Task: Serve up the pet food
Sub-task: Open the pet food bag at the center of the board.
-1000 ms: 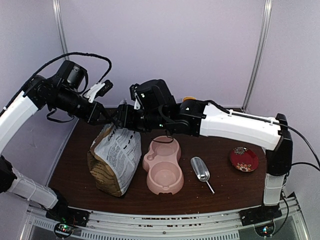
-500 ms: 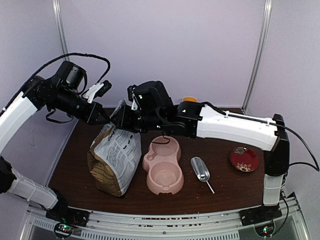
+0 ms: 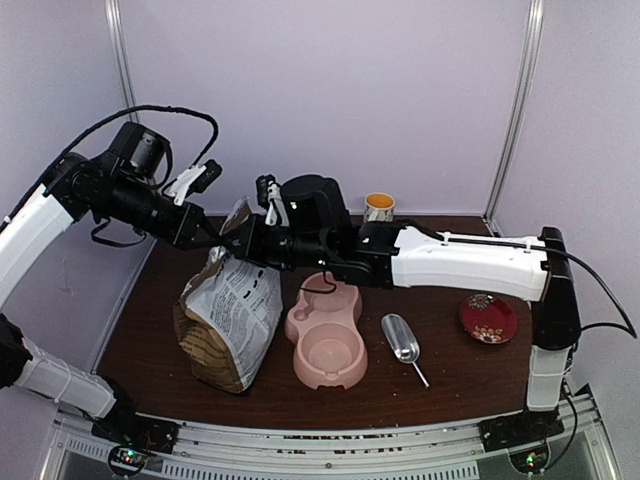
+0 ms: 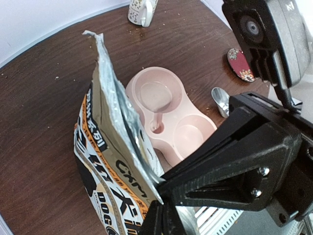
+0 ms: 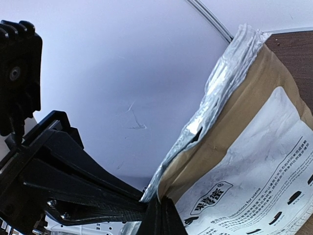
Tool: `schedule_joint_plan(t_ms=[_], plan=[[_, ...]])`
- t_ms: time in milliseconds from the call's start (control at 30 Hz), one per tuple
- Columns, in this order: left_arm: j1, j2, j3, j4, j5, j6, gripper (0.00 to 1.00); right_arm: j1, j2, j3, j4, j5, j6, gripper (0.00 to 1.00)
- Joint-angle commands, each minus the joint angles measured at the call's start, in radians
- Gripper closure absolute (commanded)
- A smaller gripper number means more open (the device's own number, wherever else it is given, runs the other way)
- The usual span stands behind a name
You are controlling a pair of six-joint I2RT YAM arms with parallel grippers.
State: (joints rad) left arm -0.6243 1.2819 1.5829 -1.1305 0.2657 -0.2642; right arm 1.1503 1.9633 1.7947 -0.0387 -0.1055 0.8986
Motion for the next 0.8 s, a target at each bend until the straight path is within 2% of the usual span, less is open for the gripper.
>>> schedule_joint_plan(t_ms=[0, 300, 533, 600, 700, 767], plan=[[-0.005, -0.028, -0.006, 0.032, 0.038, -0.009, 0.96, -0.014, -0.034, -0.047, 0.078, -0.046, 0.007, 1.00], [-0.004, -0.035, -0.001, 0.034, 0.051, -0.017, 0.98, -0.034, -0.109, -0.206, 0.226, -0.093, 0.030, 1.00], [-0.005, -0.030, 0.004, 0.042, 0.053, -0.026, 0.98, -0.034, -0.118, -0.220, 0.239, -0.138, 0.028, 1.00], [-0.005, -0.032, 0.006, 0.042, 0.040, -0.027, 0.94, -0.035, -0.122, -0.215, 0.223, -0.145, 0.015, 0.95], [-0.005, -0.032, 0.006, 0.040, 0.004, -0.023, 0.83, -0.035, -0.121, -0.188, 0.161, -0.141, -0.025, 0.81], [-0.005, -0.030, 0.006, 0.041, -0.014, -0.019, 0.77, -0.035, -0.118, -0.158, 0.096, -0.128, -0.051, 0.75]])
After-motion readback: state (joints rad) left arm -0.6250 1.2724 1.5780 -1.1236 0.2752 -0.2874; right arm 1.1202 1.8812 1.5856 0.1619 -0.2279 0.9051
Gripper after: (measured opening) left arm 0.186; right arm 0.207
